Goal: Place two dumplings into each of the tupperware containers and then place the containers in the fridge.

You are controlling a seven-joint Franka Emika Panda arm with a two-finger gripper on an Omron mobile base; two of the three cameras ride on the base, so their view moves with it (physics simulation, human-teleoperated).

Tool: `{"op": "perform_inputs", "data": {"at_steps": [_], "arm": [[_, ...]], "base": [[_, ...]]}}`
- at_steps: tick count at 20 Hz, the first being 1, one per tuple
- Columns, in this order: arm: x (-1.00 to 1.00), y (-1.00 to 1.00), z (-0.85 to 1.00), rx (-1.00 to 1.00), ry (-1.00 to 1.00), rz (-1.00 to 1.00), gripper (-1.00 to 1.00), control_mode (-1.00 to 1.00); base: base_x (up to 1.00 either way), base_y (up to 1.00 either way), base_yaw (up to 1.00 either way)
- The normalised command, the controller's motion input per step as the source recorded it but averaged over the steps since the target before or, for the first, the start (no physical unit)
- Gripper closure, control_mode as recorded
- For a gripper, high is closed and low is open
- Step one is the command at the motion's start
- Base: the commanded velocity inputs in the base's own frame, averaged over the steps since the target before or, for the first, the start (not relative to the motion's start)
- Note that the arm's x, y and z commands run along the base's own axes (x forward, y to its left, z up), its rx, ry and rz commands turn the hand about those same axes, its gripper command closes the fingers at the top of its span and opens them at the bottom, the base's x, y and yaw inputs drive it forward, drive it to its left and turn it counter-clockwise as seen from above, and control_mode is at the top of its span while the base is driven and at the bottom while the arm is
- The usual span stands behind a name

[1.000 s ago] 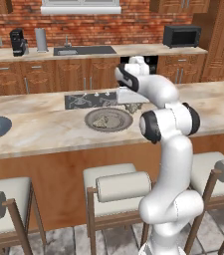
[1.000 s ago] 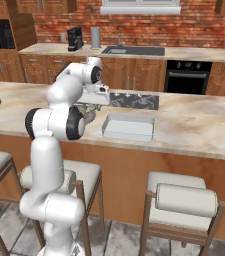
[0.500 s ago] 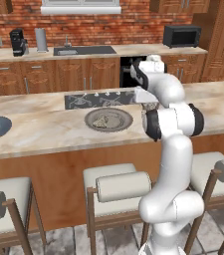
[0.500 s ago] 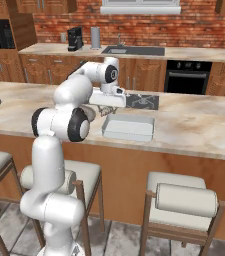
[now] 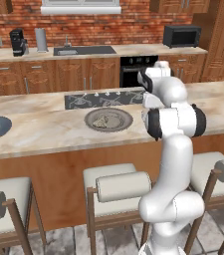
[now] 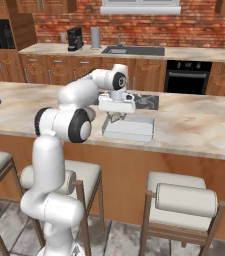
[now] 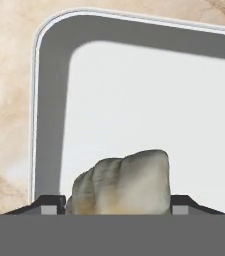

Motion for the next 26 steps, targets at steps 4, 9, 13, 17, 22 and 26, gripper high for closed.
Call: {"op": "perform_inputs", "data": {"at_steps": [4,9,13,17,22,26], "arm": [[0.00,-0.20,-0.54,0.00,0.00,0.07,1.00,-1.00],[0.04,-0.03,-0.33,0.00,-0.01,0.01,1.00,-1.00],[0.23,0.00,-0.04,0.00,-0.04,0.00,1.00,-1.00],[0.13,0.00,-0.16,0.00,-0.01,0.00,1.00,-1.00],[0.00,0.00,-0.23,0.00,0.00,0.00,-1.00,-1.00],[0.00,0.00,0.00,0.00,0.00,0.00,-1.00,-1.00]], "base": [[0.00,0.00,0.00],[0.00,0.00,0.00],[0.00,0.00,0.00],[0.00,0.00,0.00],[0.00,0.00,0.00],[0.00,0.00,0.00]]}}
